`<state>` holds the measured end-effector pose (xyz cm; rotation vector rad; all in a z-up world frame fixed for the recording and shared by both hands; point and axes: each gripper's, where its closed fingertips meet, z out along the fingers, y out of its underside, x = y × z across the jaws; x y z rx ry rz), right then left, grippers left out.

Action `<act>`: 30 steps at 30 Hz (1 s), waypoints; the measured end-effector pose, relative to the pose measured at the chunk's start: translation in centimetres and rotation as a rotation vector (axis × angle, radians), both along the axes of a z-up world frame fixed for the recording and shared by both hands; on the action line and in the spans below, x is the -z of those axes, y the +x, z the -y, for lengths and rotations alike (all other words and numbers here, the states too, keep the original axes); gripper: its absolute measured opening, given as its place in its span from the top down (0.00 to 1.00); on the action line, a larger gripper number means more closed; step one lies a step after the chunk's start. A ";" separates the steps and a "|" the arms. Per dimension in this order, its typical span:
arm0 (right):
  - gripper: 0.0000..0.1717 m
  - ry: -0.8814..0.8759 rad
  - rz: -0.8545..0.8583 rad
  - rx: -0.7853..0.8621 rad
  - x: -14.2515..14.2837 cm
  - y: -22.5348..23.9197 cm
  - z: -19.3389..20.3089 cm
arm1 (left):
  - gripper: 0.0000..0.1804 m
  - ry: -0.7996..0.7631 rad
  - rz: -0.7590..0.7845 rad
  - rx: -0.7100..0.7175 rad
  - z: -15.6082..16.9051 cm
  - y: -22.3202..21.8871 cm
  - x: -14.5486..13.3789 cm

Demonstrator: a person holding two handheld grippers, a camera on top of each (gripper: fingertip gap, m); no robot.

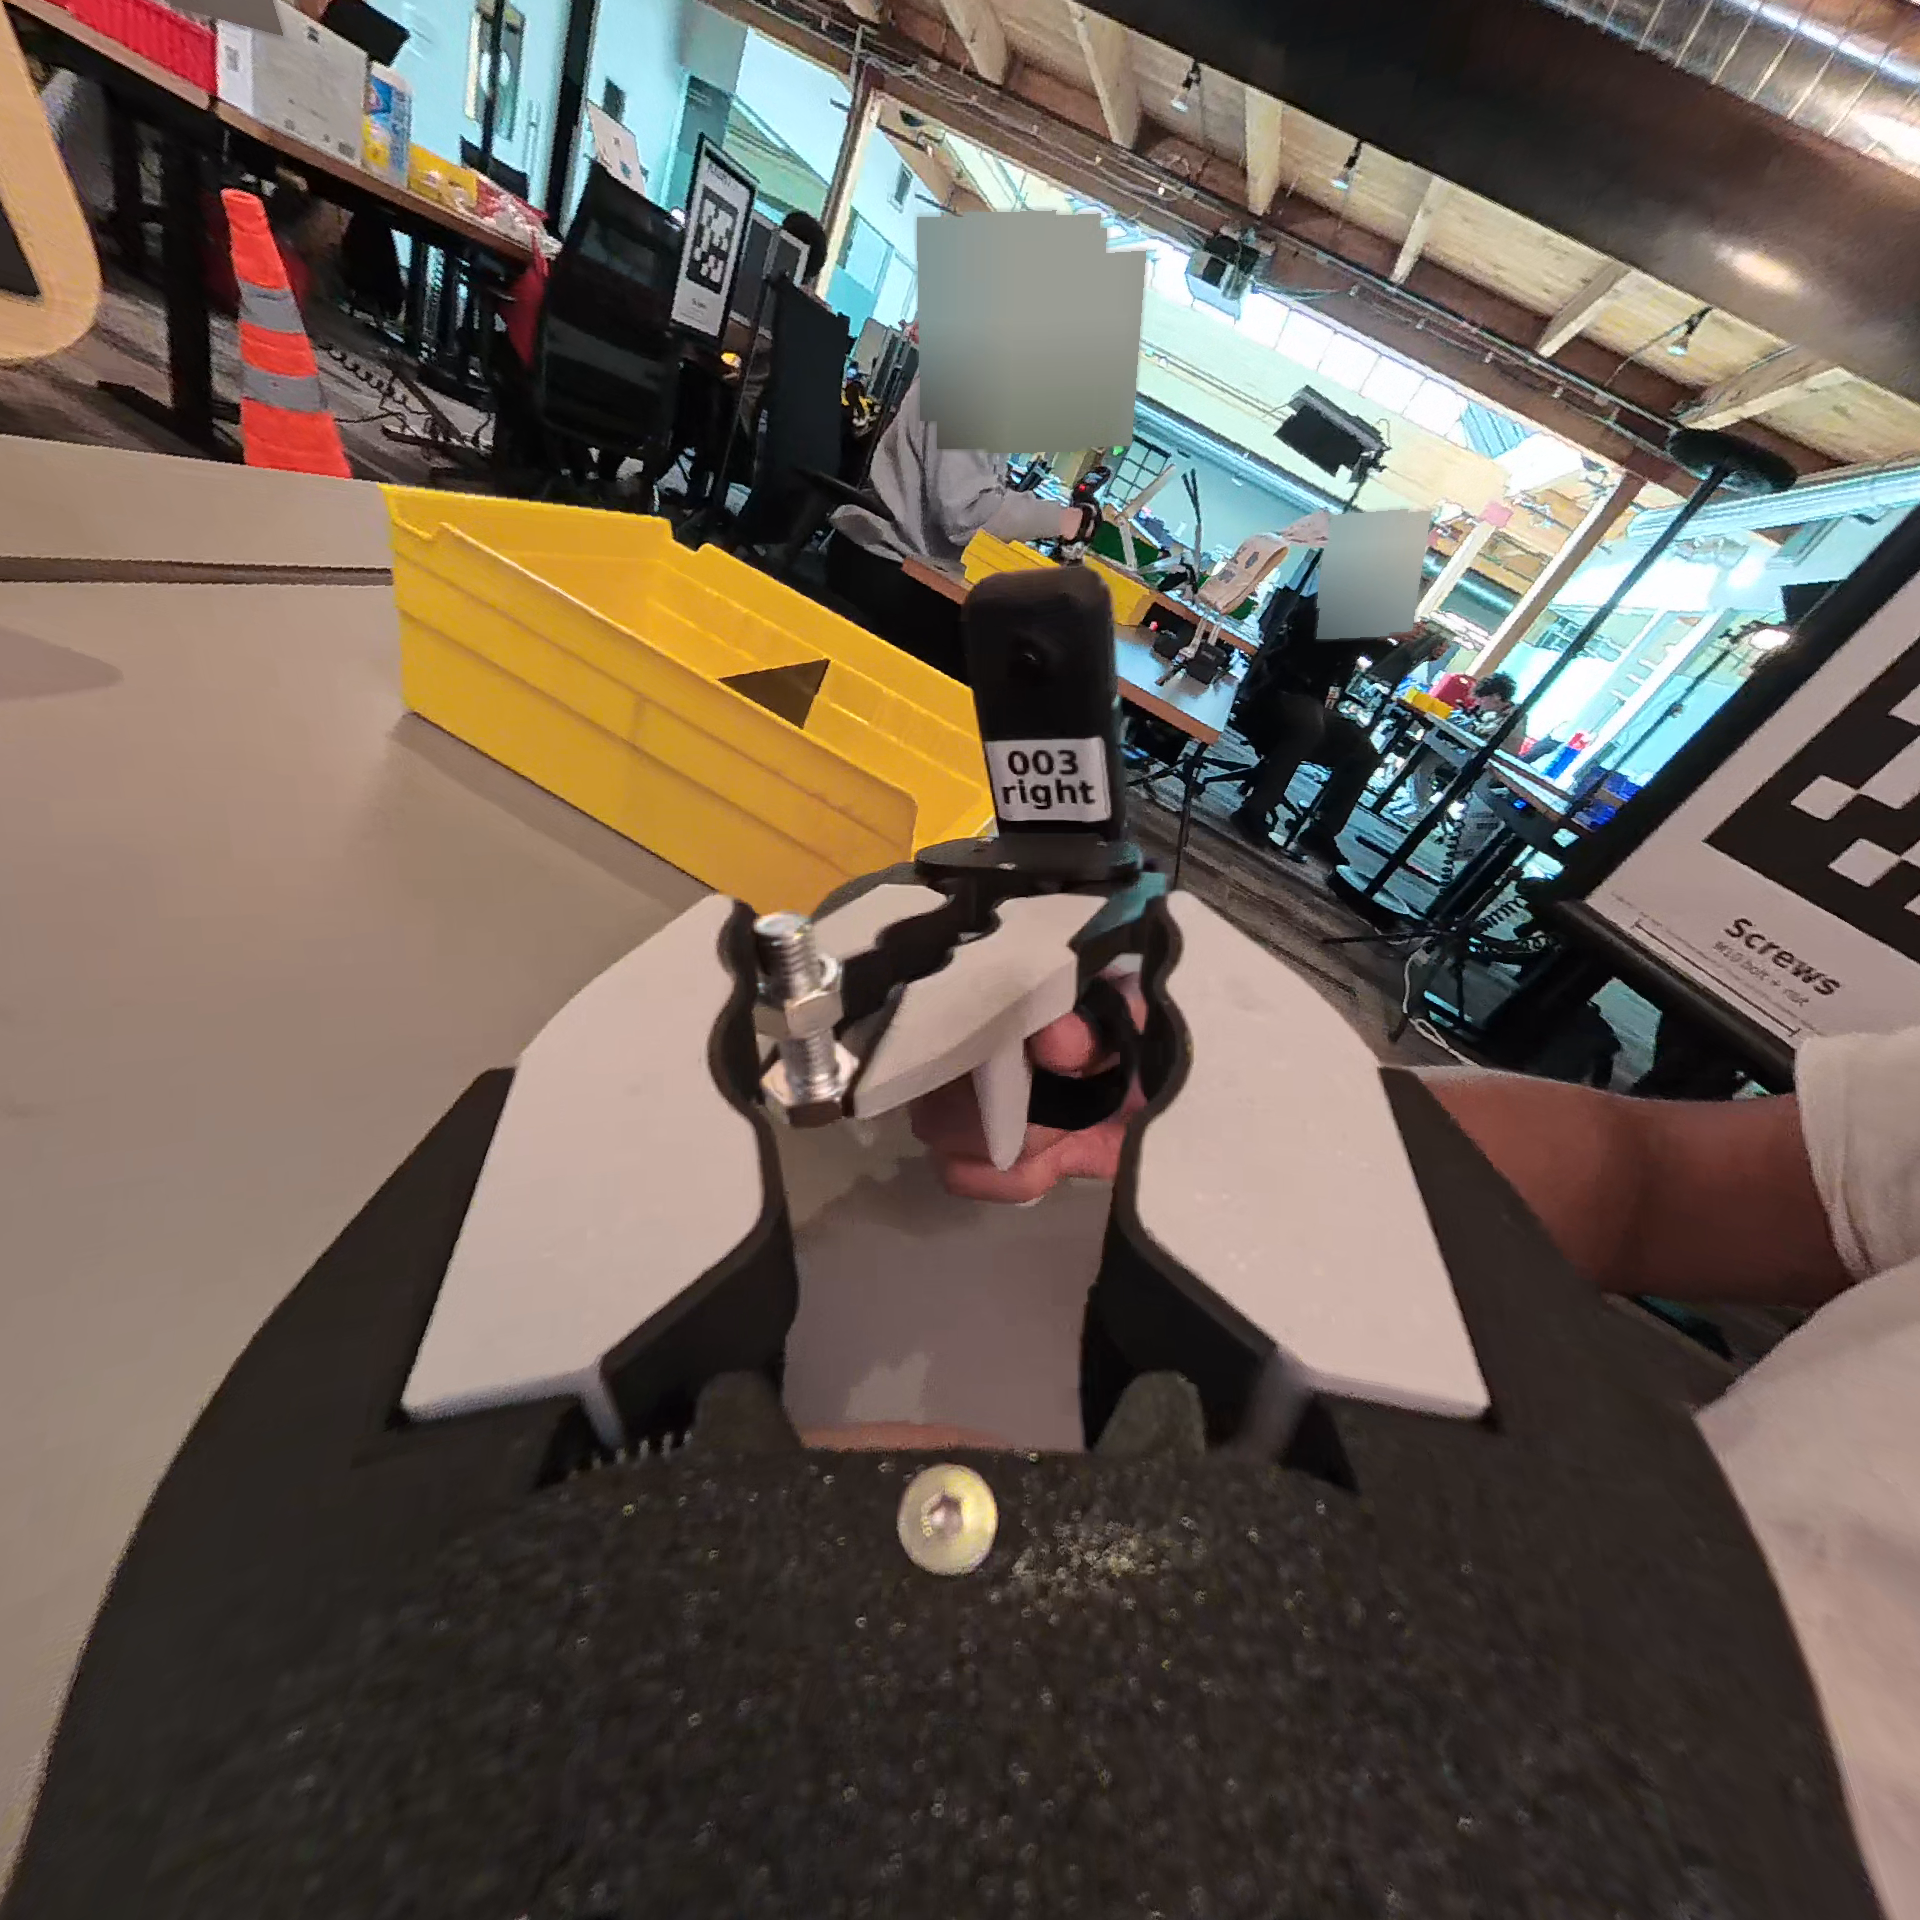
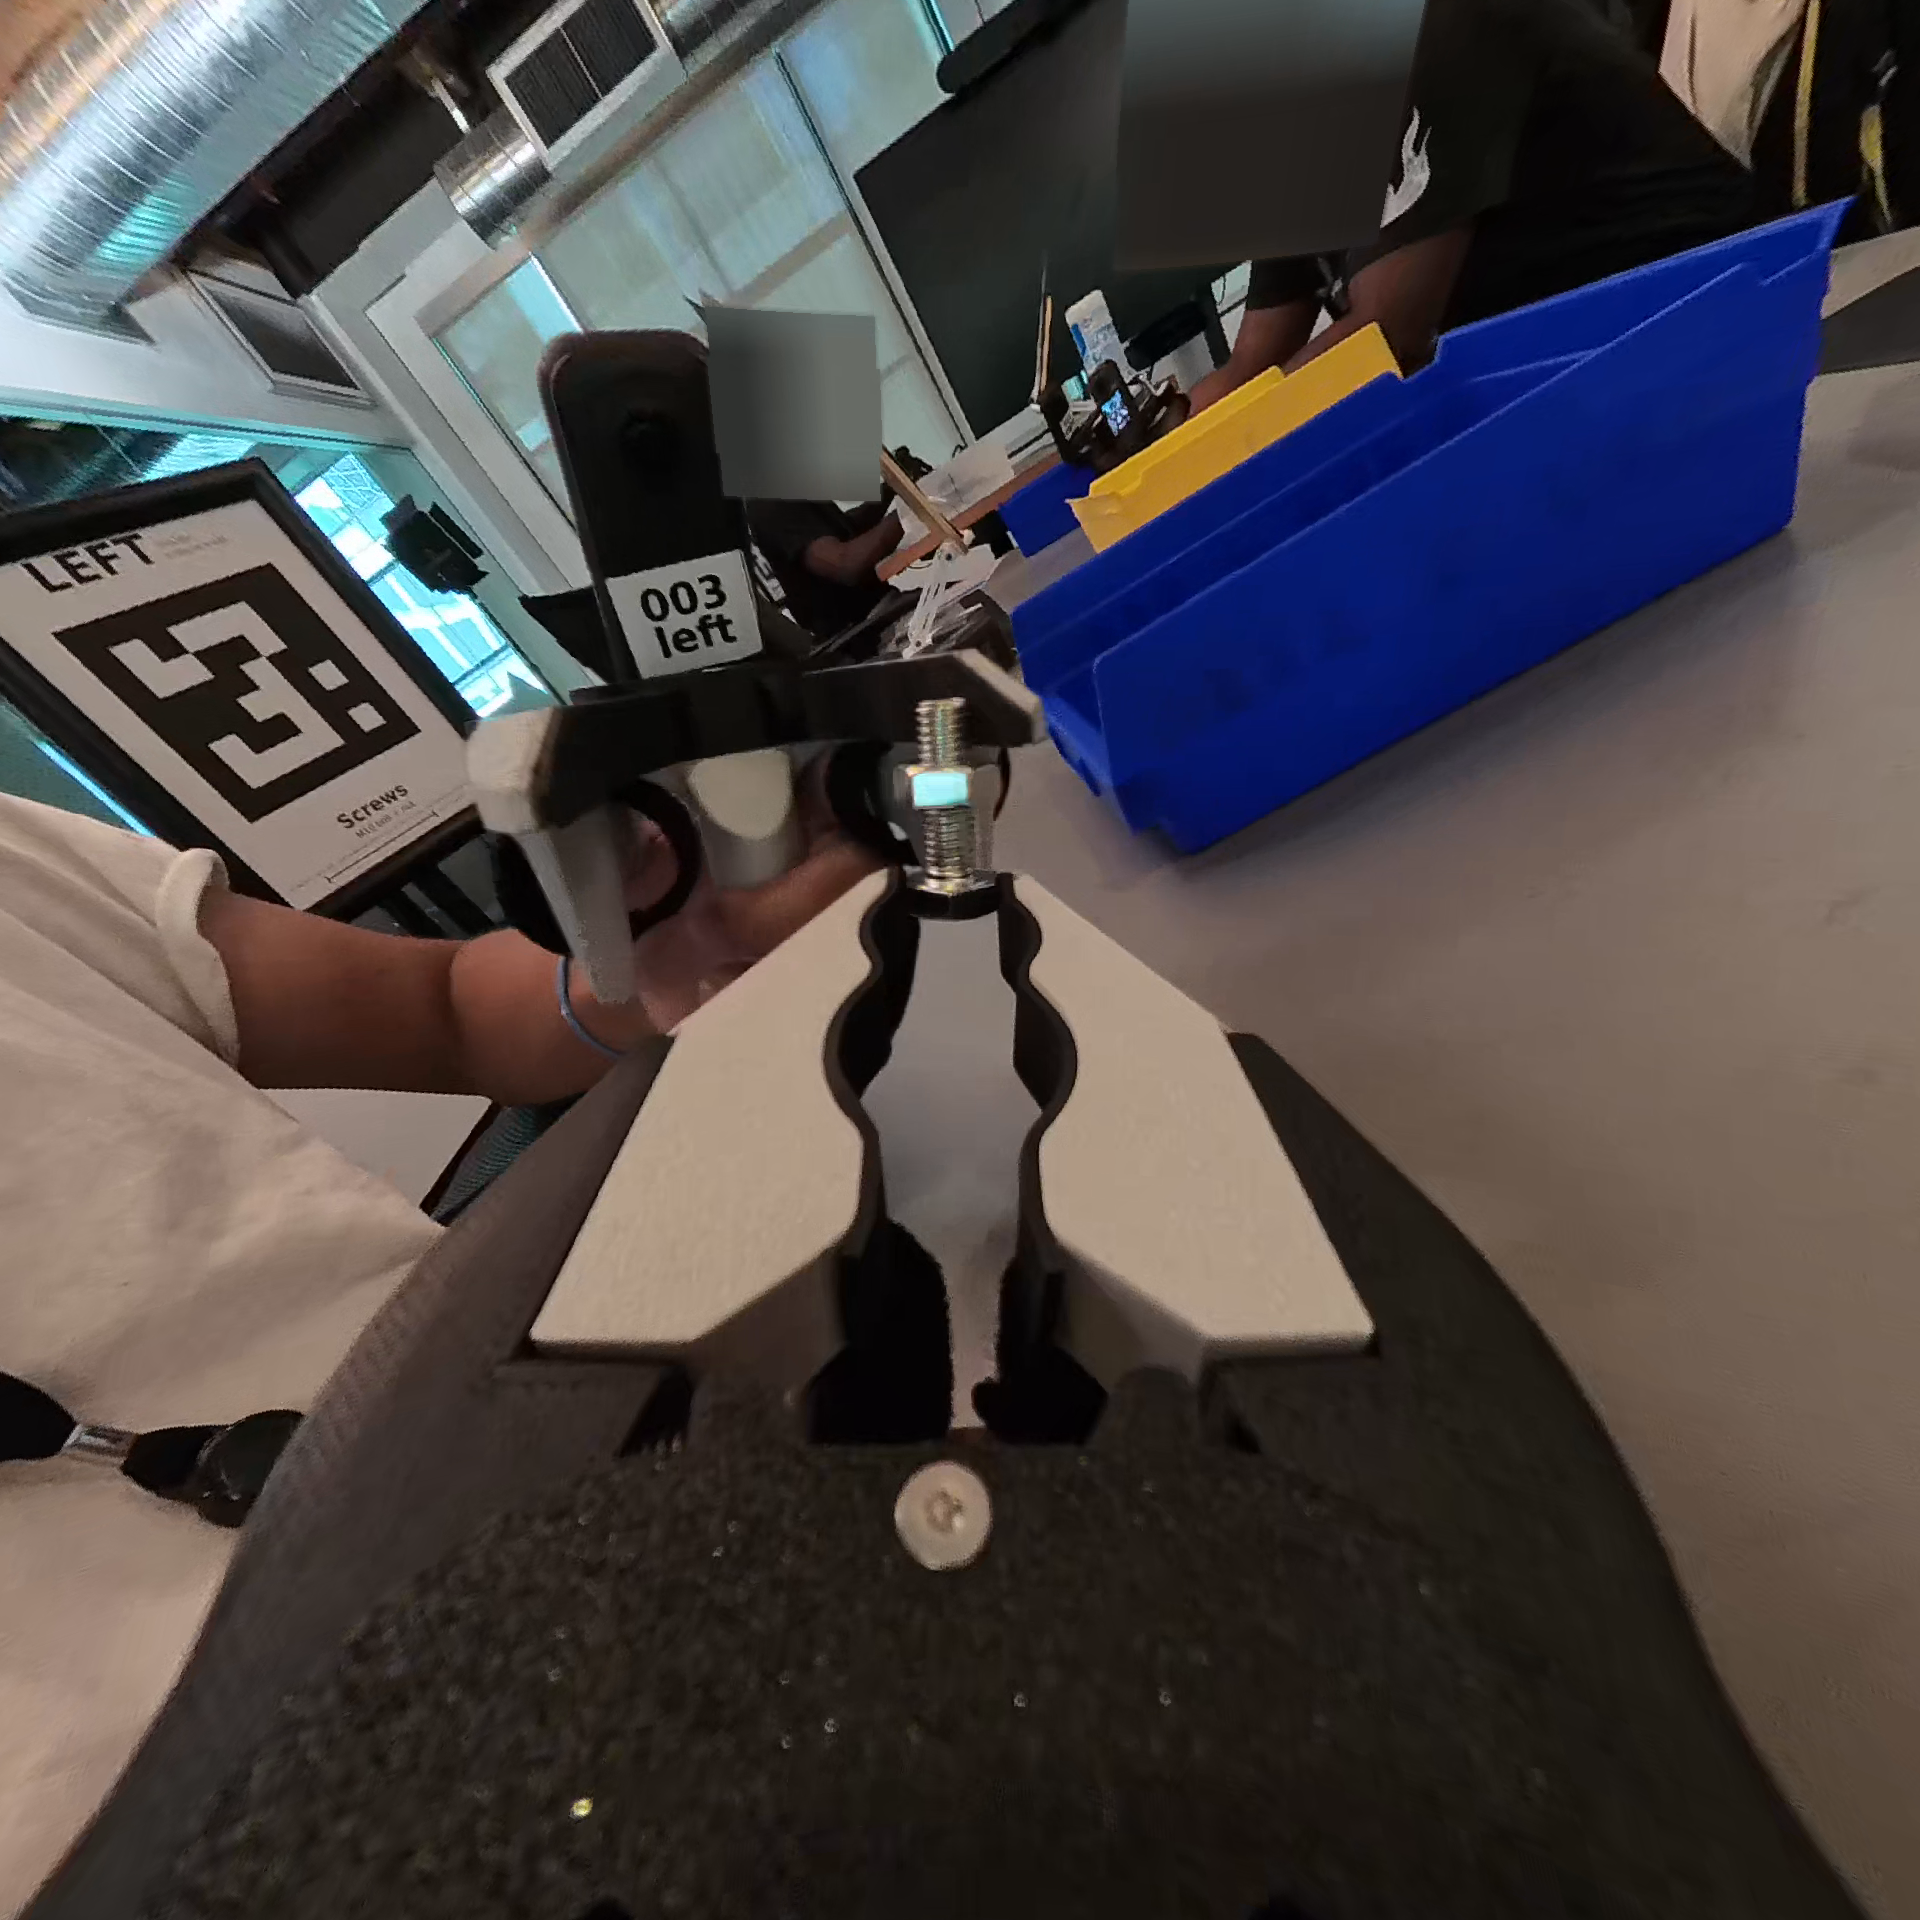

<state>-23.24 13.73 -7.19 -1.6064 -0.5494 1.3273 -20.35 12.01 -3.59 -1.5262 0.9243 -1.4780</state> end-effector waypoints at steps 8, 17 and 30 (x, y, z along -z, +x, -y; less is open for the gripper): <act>0.90 0.025 -0.041 0.007 -0.9 0.5 0.2 | 0.70 0.006 -0.043 0.006 -0.4 -2.2 0.3; 0.90 0.065 -0.132 0.072 -2.6 0.9 -0.3 | 0.70 -0.056 0.013 -0.017 -0.1 -0.7 0.4; 0.90 0.011 -0.207 0.130 -2.8 2.8 -1.3 | 0.63 -0.074 0.086 0.008 -0.7 -0.5 -1.1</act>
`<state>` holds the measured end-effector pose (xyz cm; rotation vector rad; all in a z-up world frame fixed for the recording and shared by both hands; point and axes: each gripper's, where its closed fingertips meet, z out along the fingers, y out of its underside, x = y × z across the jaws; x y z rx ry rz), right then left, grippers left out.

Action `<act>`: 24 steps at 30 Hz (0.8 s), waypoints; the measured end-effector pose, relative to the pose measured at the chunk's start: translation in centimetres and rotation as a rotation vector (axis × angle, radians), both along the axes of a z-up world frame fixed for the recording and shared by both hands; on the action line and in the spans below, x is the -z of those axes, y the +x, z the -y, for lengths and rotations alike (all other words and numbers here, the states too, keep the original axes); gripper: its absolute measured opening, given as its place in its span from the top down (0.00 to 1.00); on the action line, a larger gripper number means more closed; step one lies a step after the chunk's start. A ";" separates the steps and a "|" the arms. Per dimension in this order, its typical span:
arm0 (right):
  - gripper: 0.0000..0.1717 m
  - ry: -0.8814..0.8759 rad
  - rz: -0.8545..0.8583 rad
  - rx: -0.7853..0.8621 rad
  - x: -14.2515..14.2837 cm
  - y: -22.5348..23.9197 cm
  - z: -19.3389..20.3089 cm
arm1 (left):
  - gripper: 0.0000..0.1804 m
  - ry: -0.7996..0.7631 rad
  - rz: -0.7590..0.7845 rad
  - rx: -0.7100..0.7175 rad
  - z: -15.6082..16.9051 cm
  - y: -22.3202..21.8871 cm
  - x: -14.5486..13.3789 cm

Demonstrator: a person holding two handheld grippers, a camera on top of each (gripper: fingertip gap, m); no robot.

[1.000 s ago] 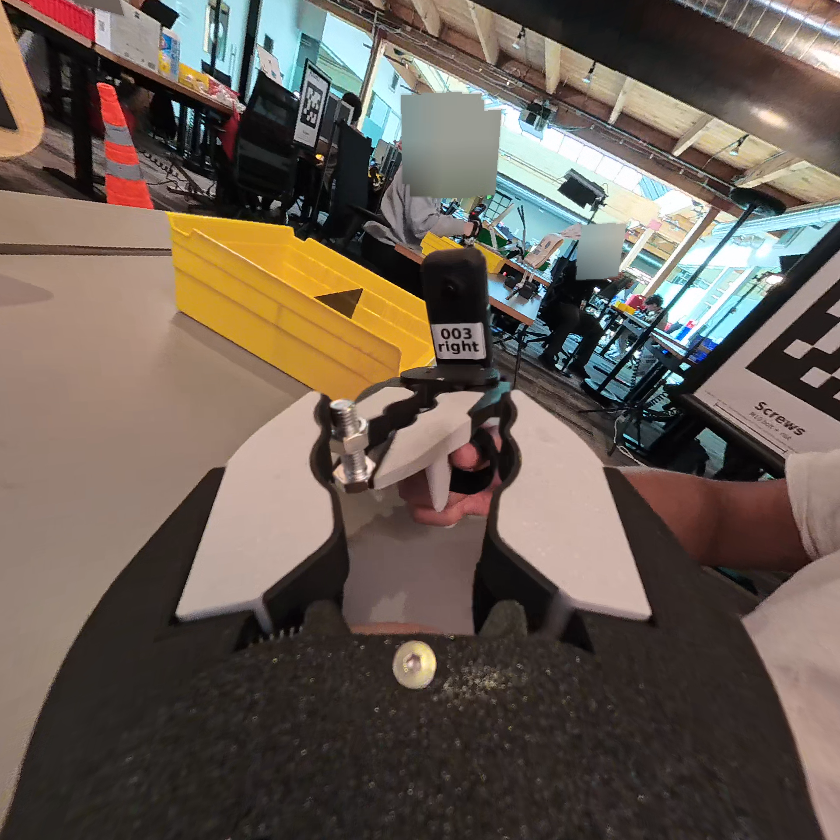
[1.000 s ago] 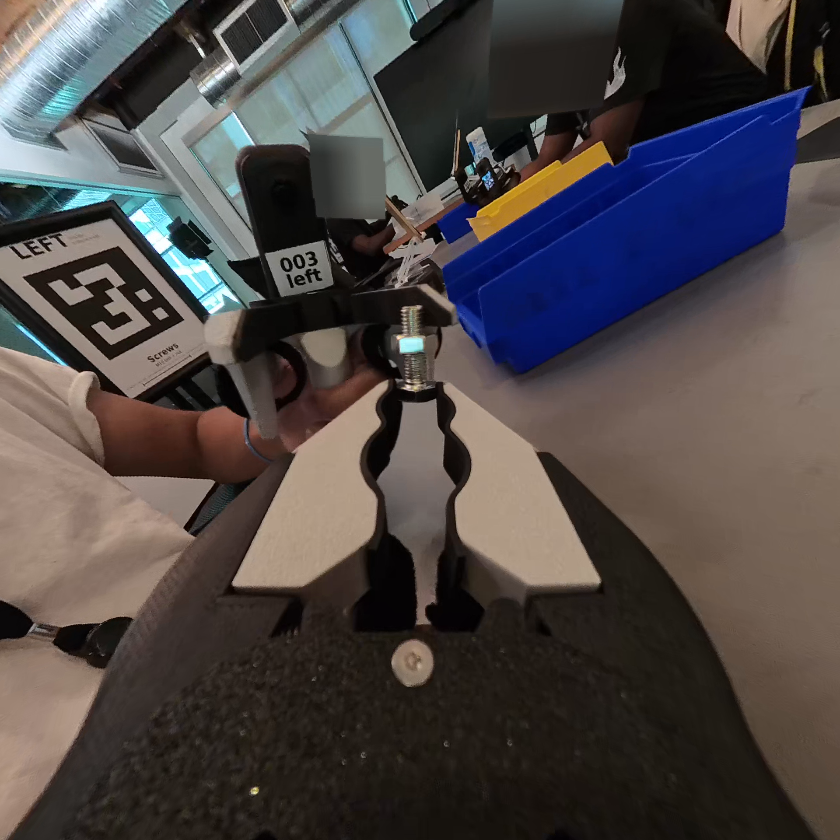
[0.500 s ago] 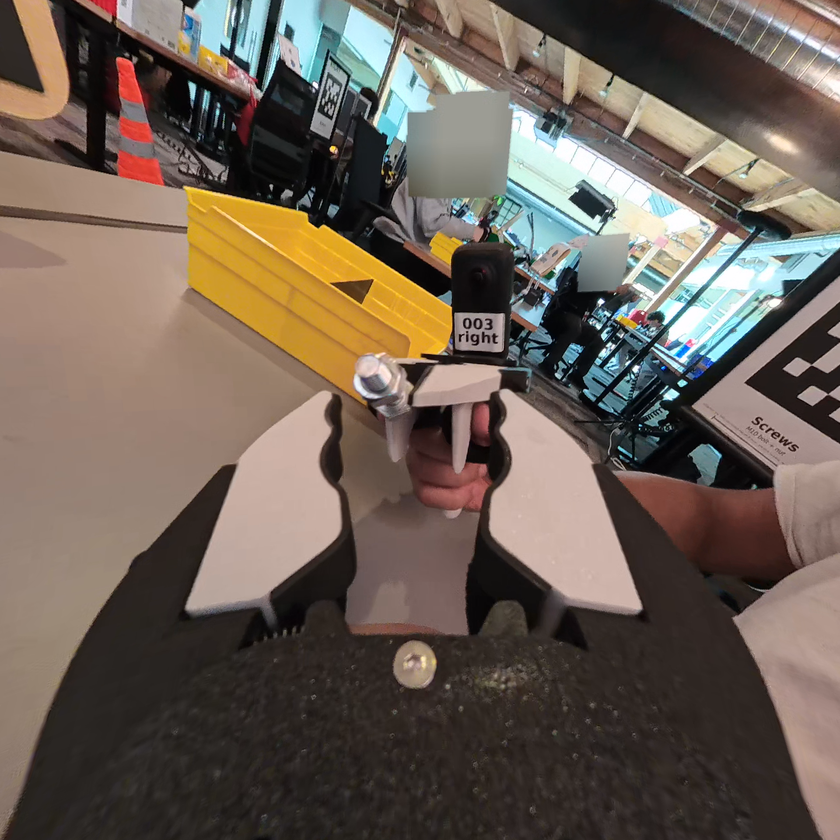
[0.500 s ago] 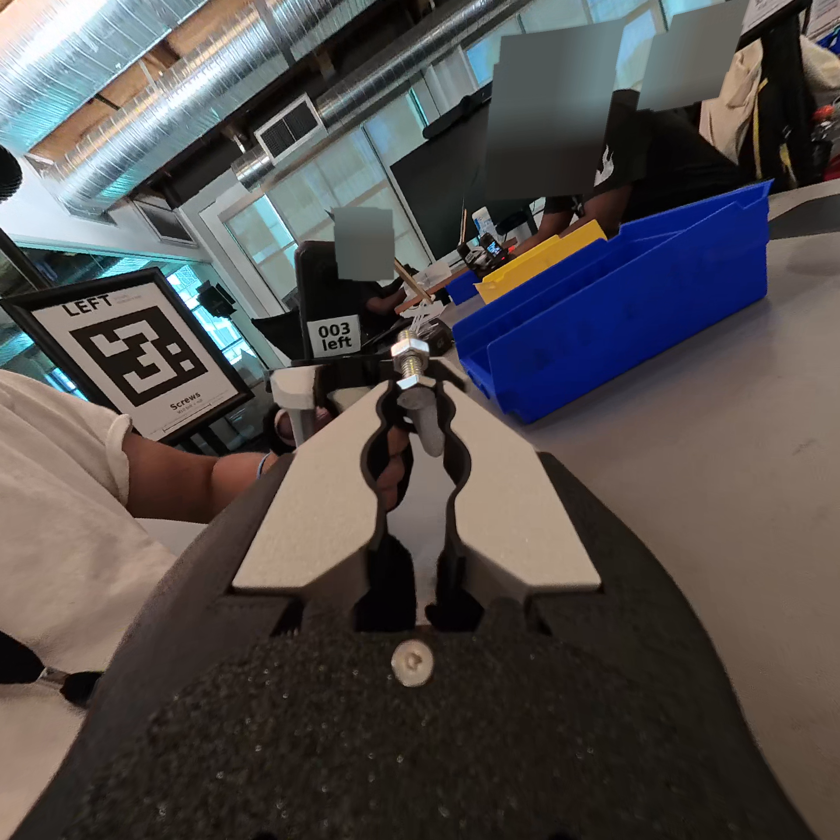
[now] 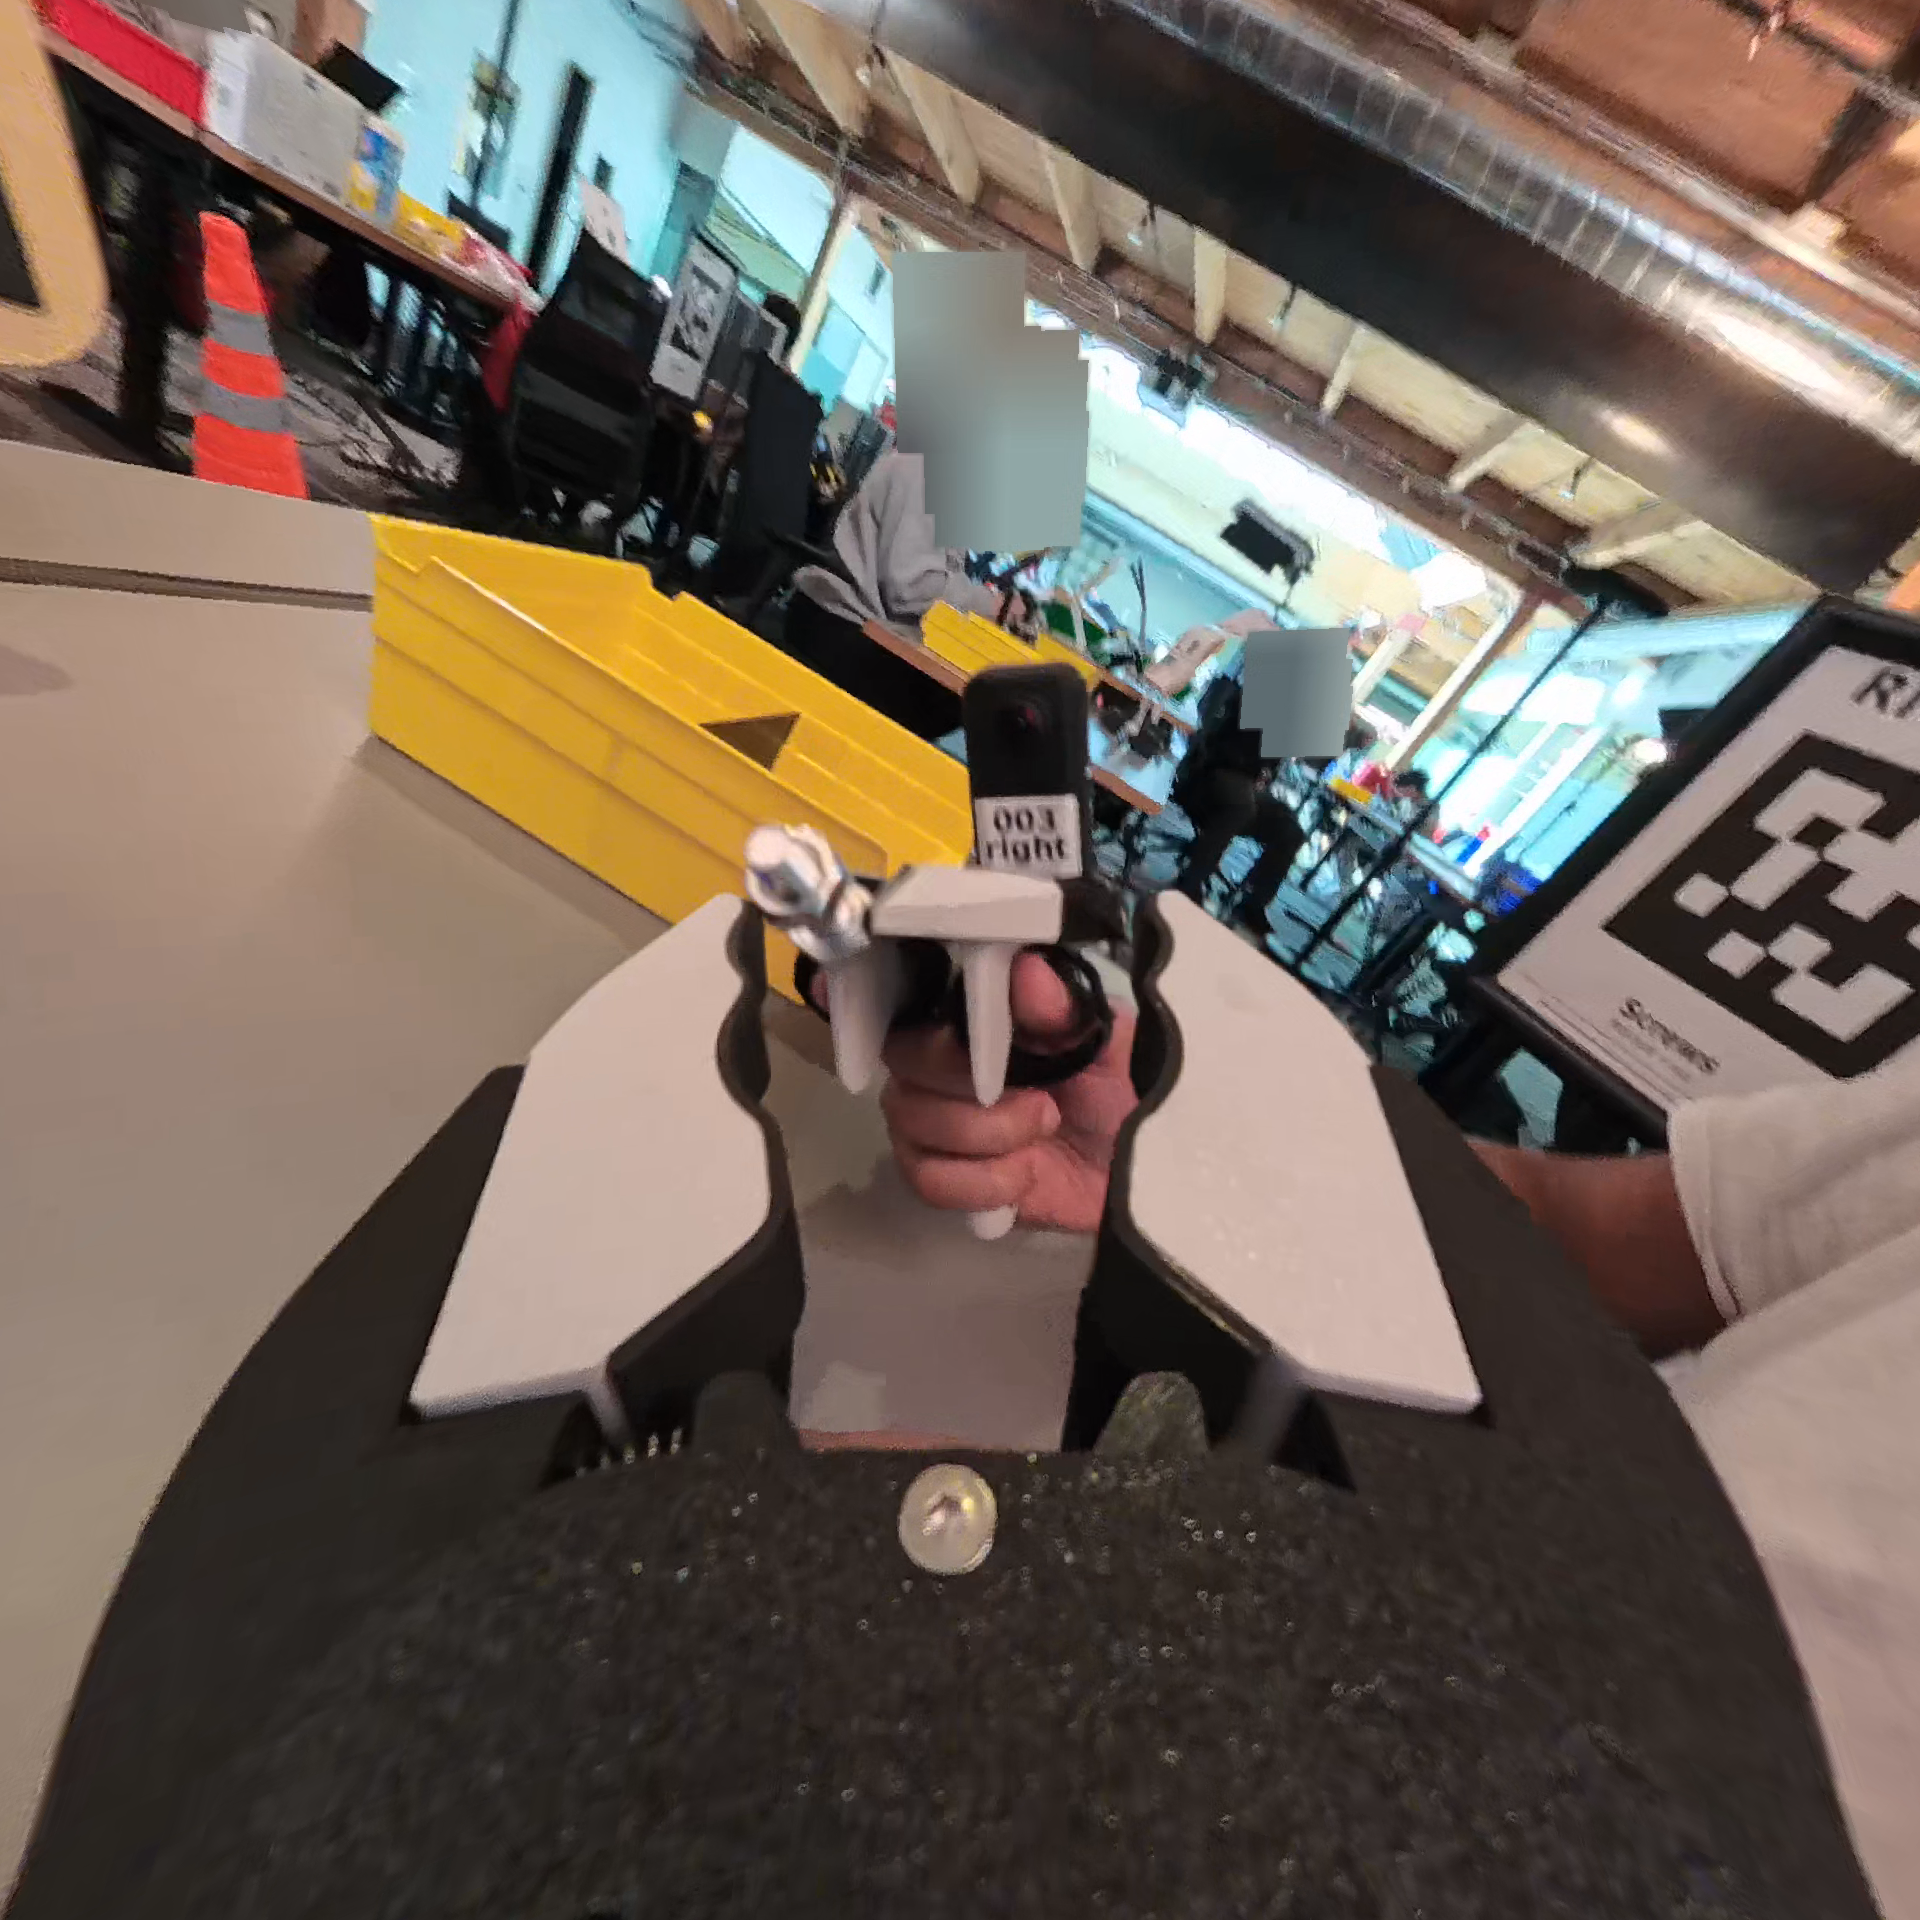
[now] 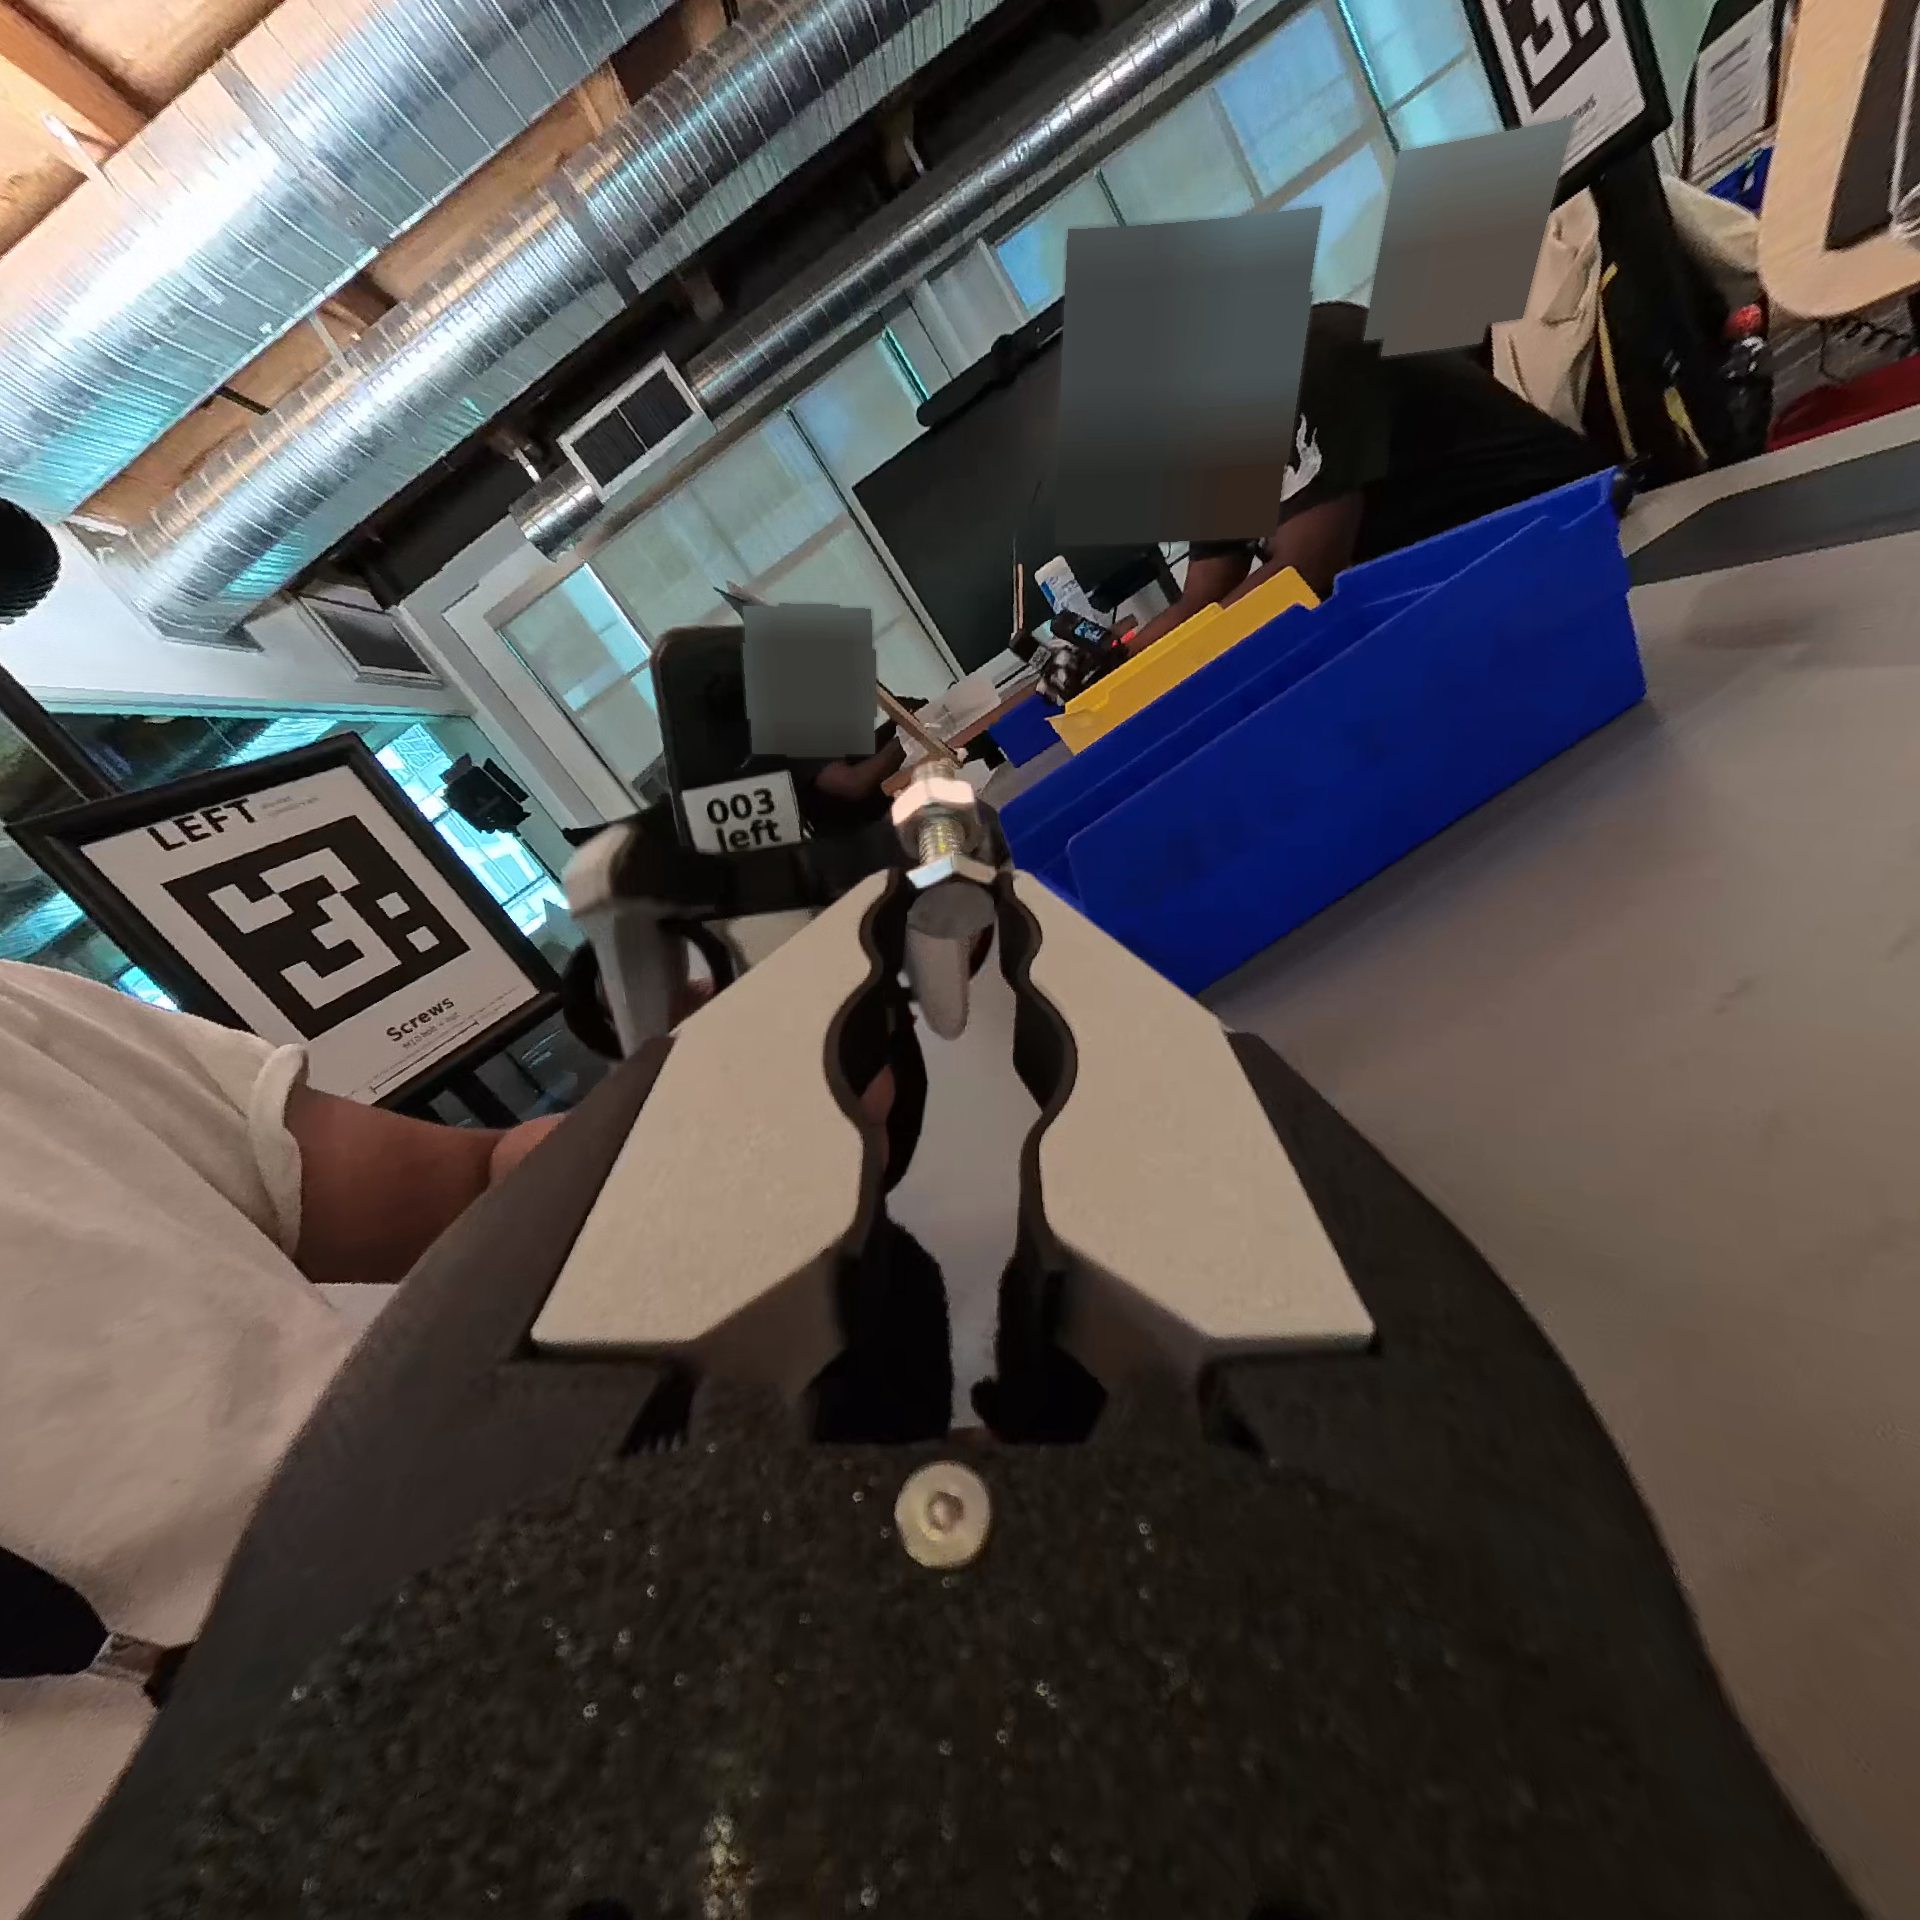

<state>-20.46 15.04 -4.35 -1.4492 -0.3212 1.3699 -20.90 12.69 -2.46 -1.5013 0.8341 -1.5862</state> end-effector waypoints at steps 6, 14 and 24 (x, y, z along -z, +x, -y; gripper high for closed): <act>0.90 -0.008 -0.012 0.001 -0.1 1.2 -0.2 | 0.80 0.070 -0.087 0.131 2.5 -0.4 1.8; 0.90 0.002 0.036 -0.065 0.3 -0.7 0.7 | 0.66 0.019 -0.057 0.073 0.8 -0.5 1.0; 0.90 -0.015 0.076 -0.128 1.0 -1.4 1.4 | 0.69 0.074 -0.106 0.026 -0.5 -1.3 1.2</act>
